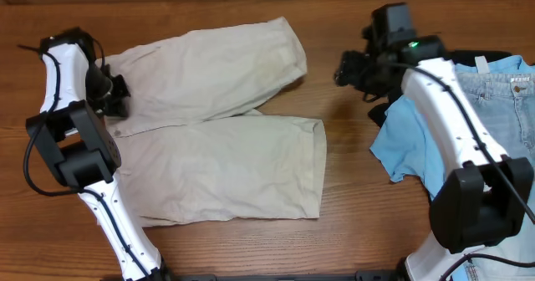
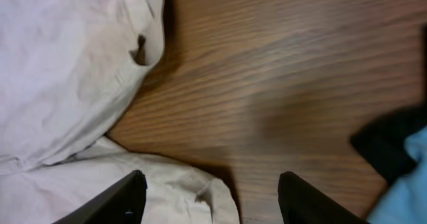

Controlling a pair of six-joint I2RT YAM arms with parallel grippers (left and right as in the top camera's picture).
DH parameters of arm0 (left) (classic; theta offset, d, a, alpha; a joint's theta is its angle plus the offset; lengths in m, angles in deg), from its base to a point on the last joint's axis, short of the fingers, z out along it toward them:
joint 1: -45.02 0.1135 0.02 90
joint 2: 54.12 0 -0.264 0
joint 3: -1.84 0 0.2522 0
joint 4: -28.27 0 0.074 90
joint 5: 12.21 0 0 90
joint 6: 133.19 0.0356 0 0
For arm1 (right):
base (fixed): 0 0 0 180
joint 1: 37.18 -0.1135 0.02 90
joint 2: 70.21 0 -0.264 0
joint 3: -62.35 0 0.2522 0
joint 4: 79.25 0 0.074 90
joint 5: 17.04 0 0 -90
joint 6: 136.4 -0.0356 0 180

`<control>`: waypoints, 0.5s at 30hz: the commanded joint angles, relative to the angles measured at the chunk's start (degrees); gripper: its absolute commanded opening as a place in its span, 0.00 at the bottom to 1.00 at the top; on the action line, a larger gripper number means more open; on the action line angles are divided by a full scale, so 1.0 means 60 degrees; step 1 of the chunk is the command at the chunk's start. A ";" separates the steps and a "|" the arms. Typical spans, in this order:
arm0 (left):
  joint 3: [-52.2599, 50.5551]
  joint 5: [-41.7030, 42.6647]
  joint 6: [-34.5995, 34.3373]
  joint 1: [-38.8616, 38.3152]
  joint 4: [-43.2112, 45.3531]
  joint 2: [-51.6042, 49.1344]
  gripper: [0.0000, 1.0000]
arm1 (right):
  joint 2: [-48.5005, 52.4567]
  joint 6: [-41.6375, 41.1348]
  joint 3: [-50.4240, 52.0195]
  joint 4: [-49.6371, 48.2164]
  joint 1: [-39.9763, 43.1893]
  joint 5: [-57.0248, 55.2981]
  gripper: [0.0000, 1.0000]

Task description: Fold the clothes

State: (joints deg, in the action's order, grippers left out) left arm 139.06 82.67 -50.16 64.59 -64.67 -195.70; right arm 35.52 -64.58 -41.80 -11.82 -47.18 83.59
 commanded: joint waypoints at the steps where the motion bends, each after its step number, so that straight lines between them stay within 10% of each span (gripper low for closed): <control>1: 0.1555 0.0718 0.0943 -0.0594 -0.0390 0.0277 0.04 | -0.0025 0.0280 0.0801 -0.0943 -0.0197 0.0313 0.60; 15: 0.3053 0.1126 0.1297 -0.1792 -0.1810 0.1880 0.04 | -0.0007 0.1617 0.3085 -0.1351 -0.0943 0.1366 0.80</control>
State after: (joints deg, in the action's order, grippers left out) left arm 155.70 88.75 -43.97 53.16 -73.94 -188.90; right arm 35.52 -59.18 -24.53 -19.25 -51.97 88.71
